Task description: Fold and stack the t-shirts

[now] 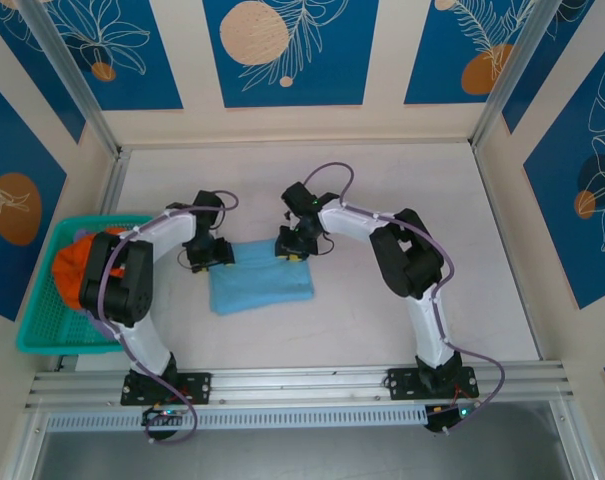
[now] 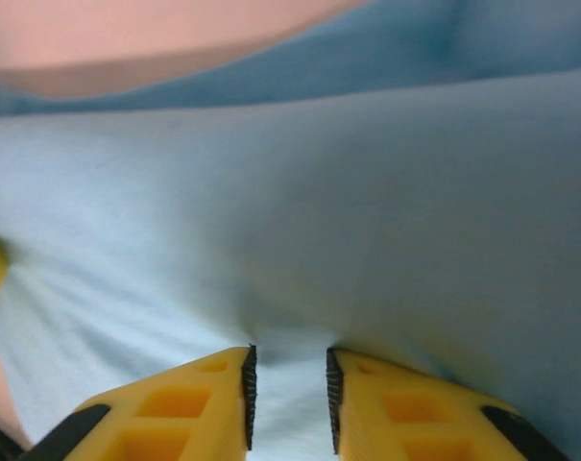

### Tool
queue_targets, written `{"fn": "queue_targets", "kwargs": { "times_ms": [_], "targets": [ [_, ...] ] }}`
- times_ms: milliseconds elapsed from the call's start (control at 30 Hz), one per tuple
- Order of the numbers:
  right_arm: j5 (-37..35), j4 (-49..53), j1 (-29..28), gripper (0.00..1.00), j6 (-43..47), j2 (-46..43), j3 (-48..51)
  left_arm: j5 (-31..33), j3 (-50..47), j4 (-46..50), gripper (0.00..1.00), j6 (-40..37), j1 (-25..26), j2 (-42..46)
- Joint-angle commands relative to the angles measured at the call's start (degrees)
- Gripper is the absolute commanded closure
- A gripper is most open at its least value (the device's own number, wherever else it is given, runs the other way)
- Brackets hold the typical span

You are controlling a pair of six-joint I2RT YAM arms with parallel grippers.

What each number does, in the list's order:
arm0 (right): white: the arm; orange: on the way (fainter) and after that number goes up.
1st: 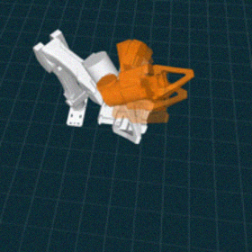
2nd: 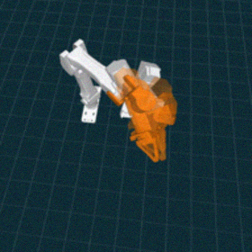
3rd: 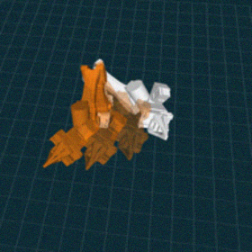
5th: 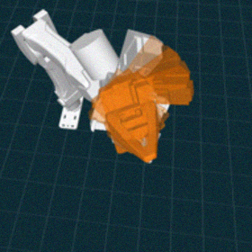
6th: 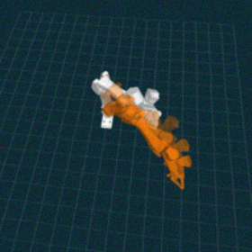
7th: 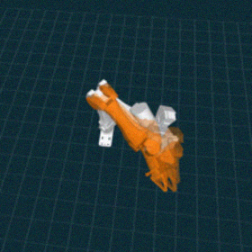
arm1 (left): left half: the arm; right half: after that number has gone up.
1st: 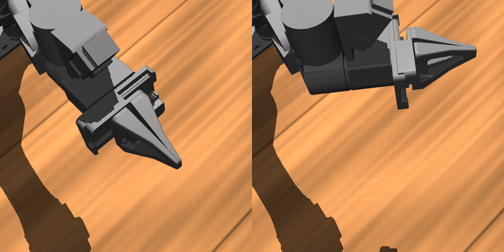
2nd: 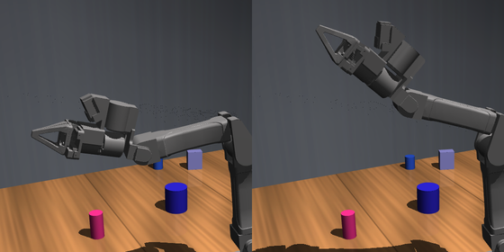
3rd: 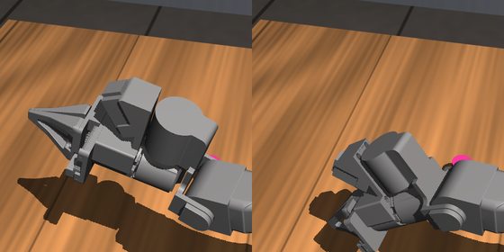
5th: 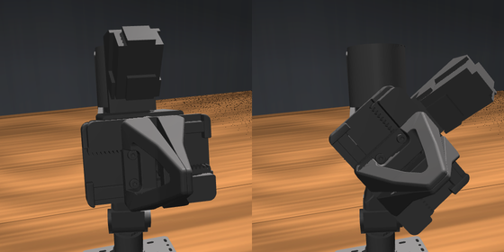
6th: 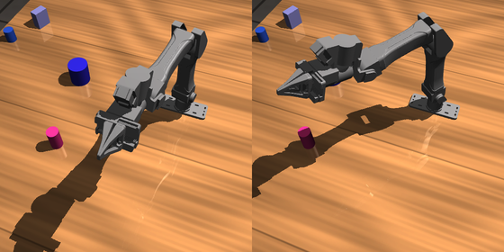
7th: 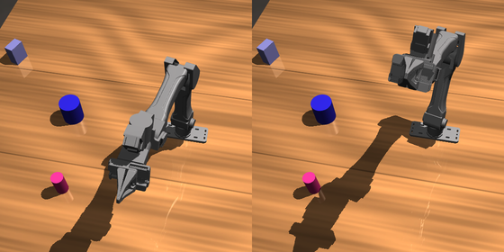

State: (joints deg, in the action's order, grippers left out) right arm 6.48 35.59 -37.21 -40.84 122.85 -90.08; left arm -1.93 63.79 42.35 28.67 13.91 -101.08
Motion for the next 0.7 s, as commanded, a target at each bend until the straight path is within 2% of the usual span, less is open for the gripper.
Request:
{"fn": "queue_targets", "kwargs": {
  "times_ms": [0, 67, 200, 367, 533, 667],
  "targets": [
    [-6.3, 6.4, 2.8, 0.68, -2.9, -2.0, 0.3, -3.8, 3.0, 3.5, 0.25, 2.5, -1.3, 2.2],
    [-7.9, 6.3, 2.4, 0.65, -3.5, -4.8, 0.1, -6.3, 4.9, 4.5, 0.18, 3.1, -1.3, 3.4],
    [-10.4, 7.2, -2.1, 0.46, -3.5, -10.0, -2.2, -6.8, 6.4, 6.3, 0.0, 3.7, -1.3, 6.9],
    [-11.7, 18.4, -8.4, 0.31, -5.3, -3.9, -11.8, -6.4, 6.0, 6.3, 0.0, 4.4, -1.3, 10.1],
    [-12.1, 24.8, -9.8, 0.3, -6.9, 4.9, -18.7, 0.3, 7.5, 9.3, 0.0, 4.2, -1.3, 12.2],
    [-16.3, 35.9, -8.2, 0.3, -7.3, 15.1, -29.0, 2.7, 6.2, 9.4, 0.0, 4.7, -1.6, 13.4]
  ]
}}
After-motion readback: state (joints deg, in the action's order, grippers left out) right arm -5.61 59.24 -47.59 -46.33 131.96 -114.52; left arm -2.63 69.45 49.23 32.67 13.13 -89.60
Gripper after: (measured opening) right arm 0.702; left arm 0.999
